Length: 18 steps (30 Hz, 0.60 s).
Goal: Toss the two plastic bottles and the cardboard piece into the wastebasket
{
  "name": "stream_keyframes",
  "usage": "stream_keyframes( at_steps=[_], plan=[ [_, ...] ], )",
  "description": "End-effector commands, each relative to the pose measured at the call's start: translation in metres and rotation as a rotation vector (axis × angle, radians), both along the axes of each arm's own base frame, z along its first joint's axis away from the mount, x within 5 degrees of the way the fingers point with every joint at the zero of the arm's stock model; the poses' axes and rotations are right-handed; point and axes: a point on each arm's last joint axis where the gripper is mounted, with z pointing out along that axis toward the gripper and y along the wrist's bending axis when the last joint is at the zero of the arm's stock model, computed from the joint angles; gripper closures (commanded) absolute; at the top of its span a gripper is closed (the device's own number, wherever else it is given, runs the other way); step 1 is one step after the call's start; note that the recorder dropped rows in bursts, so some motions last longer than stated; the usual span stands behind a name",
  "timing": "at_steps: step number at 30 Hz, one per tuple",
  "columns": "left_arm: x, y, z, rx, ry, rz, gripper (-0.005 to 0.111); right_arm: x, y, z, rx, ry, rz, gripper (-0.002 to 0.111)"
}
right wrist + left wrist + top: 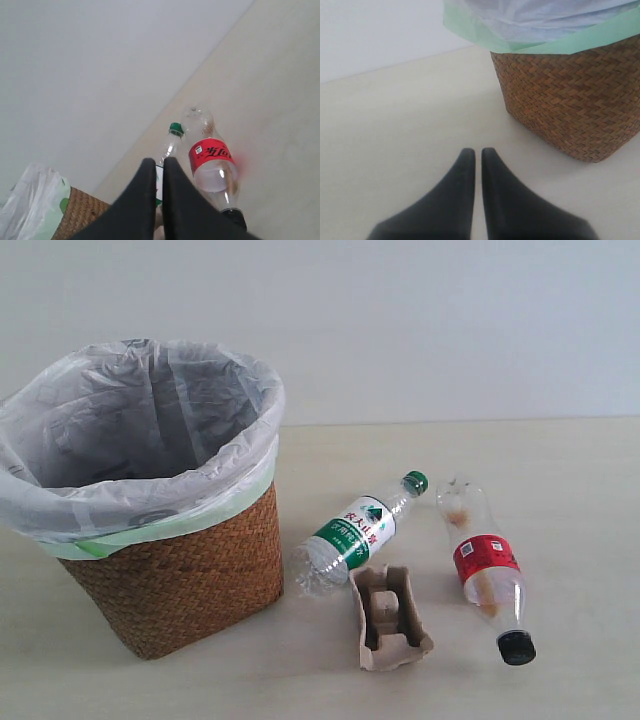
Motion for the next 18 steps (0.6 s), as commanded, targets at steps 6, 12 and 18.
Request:
stream_keyframes(
  at_steps=[6, 12, 18],
  plan=[
    [0.0001, 0.0, -0.0004, -0.018, -0.005, 0.007, 0.103, 0.0009, -0.0059, 0.012, 0.037, -0.13, -0.067, 0.107],
    [0.0001, 0.0, -0.0004, -0.018, -0.005, 0.007, 0.103, 0.001, -0.0068, 0.0137, 0.101, -0.141, -0.079, 0.107],
    [0.0001, 0.0, -0.0004, -0.018, -0.005, 0.007, 0.103, 0.001, -0.0065, 0.0131, 0.065, -0.139, -0.074, 0.107]
  ],
)
